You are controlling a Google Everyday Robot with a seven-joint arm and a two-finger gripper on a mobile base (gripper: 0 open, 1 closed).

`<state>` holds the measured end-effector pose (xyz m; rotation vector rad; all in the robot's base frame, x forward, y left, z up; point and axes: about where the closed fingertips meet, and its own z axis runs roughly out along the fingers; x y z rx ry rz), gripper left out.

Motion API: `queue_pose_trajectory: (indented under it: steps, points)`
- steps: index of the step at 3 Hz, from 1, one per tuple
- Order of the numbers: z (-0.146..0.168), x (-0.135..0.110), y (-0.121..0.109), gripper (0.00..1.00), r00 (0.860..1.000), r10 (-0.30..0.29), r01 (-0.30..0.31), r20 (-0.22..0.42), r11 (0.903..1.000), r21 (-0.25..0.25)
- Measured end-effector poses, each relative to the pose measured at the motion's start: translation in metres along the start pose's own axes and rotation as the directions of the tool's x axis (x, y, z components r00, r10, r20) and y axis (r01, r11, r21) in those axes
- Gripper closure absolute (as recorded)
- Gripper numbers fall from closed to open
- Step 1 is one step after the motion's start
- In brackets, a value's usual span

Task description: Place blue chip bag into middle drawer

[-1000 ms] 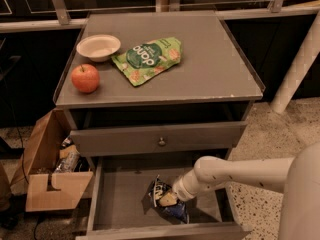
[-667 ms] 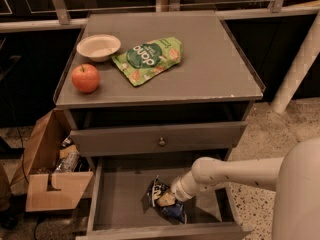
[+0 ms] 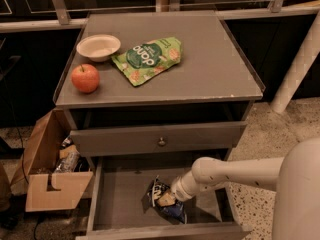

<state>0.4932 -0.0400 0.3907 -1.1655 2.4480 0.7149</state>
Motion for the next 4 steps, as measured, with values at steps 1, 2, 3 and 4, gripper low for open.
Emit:
queue_pose_trajectory:
  steps: [1,2,3,4]
  points:
    - [0.0000,0.0000,0.0000,0.34,1.000,0.000,0.000,0.000,1.0000,0.000]
    - [0.0000,0.0000,0.0000,0.11,1.000,0.000,0.000,0.000,1.0000,0.000]
    - [0.0001,0.0000,0.0001,0.00,1.000,0.000,0.000,0.000,1.0000,0.000]
    - [0.0001,0.0000,0.0001,0.00,1.000,0.000,0.000,0.000,1.0000,0.000]
